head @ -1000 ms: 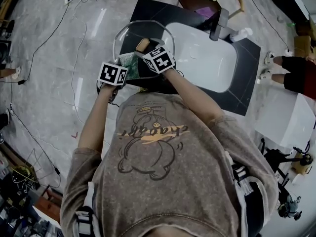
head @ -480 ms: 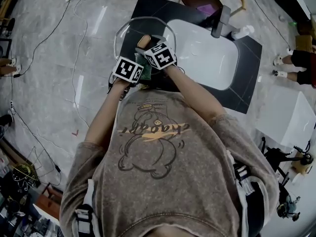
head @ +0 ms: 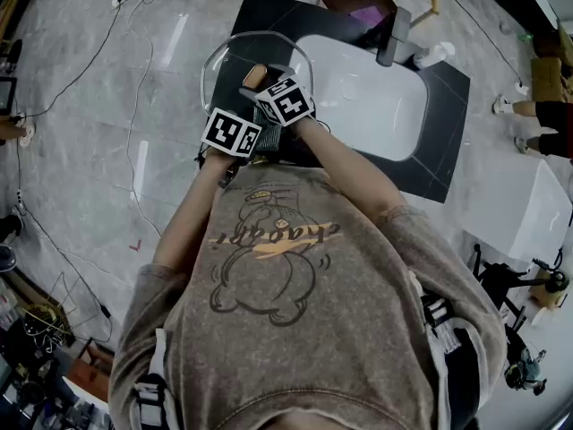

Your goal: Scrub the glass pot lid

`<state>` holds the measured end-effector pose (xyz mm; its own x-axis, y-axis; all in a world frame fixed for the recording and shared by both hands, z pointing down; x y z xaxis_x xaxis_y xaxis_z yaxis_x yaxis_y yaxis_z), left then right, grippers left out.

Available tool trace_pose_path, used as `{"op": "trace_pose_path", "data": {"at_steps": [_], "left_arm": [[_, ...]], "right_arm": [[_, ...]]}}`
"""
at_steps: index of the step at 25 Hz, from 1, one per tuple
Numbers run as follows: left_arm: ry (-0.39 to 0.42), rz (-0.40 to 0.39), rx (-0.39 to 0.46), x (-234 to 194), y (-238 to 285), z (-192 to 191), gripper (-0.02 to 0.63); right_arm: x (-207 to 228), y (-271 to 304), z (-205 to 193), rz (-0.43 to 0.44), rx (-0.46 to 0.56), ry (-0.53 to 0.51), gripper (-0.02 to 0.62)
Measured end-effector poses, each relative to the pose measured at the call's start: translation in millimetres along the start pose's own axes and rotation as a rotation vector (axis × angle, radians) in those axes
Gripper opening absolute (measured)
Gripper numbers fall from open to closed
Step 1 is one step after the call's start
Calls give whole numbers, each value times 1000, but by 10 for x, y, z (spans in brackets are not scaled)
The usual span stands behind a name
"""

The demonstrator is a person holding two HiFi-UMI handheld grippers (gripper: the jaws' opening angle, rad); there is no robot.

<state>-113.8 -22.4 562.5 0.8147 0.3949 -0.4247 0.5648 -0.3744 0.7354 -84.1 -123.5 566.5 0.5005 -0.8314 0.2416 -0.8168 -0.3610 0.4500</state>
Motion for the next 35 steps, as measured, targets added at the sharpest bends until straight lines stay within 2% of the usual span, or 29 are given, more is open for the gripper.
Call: {"op": "trace_pose_path", "data": {"at_steps": [3,6,15,19,27,35], "left_arm": [[-11,-22,10,60,48,-28,83],[-13,6,14,-4,55,-104,83],[-179,105,68,-511,-299,-361,86],[-227,154,95,-719,-459,-433,87],[-267,261,121,-1115,-665,-482,89],[-274,289,105,-1465,-713,-318,89]], "right_arm": [[20,-13,-7,1,-1,3,341],[27,-17,-7,3,-3,9,341],[34,-20,-20,1,-3,27,341],[23,-13,-19,4,-4,26,341],[33,-12,-36,-1,-6,25,341],[21,-17,-42,-9,-7,26,341]]}}
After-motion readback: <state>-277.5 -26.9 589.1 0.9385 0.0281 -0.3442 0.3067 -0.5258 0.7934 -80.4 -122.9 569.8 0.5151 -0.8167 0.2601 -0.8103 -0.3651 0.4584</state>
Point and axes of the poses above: the fingertips, and each gripper's own axes: y forward along the fingers, x to its right, z out of its top, the point moved 7 cm from there along -y, backward along the fingers, and after that the axes turned 12 degrees about x, right-handed, at the moved point
